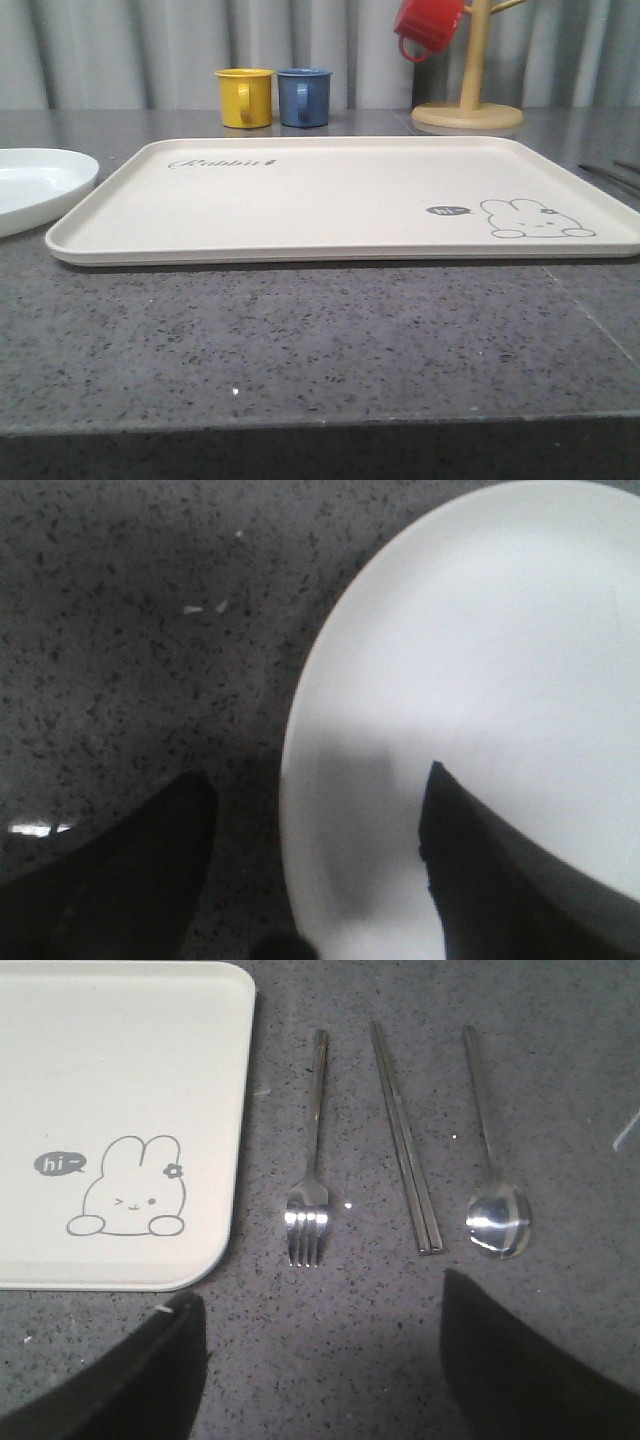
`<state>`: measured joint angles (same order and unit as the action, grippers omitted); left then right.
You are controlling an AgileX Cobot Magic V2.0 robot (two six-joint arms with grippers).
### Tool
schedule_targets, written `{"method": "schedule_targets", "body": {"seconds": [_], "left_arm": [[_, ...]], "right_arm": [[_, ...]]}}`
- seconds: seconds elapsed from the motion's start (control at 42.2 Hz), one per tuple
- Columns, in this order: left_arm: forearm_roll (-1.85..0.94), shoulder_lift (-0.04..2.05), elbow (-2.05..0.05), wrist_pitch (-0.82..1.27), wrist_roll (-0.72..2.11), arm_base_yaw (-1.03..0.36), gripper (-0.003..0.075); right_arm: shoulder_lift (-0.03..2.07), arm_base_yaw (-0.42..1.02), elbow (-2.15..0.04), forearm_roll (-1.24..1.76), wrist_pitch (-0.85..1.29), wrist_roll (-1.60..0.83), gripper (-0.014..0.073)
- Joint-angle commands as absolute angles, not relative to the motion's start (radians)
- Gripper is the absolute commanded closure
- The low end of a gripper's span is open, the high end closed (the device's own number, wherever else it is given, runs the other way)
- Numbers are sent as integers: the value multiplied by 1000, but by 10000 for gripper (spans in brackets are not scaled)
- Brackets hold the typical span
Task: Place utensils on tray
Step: 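Grasp the white plate rim with the left gripper and lift it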
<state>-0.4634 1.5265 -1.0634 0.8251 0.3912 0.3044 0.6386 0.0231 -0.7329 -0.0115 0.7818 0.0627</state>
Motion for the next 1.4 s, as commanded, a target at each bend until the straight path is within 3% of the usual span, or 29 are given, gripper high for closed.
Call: {"method": "schedule_targets", "body": {"seconds": [0.0, 0.285, 0.617, 0.807, 1.115, 1.376], "left_arm": [[-501, 1513, -1094, 789, 396, 304, 390], [-501, 1515, -1094, 798, 396, 304, 738], [-532, 1473, -1293, 924, 396, 283, 741], [-532, 1471, -1417, 917, 396, 141, 741], [-534, 1527, -1426, 826, 396, -156, 741], [-527, 1654, -1426, 835, 396, -220, 741]], "right_arm": [[644, 20, -759, -14, 721, 50, 71], [644, 20, -759, -14, 721, 50, 71], [644, 20, -759, -14, 721, 50, 71], [644, 20, -759, -14, 721, 50, 71], [644, 20, -759, -14, 721, 50, 71], [644, 20, -759, -14, 721, 50, 71]]}}
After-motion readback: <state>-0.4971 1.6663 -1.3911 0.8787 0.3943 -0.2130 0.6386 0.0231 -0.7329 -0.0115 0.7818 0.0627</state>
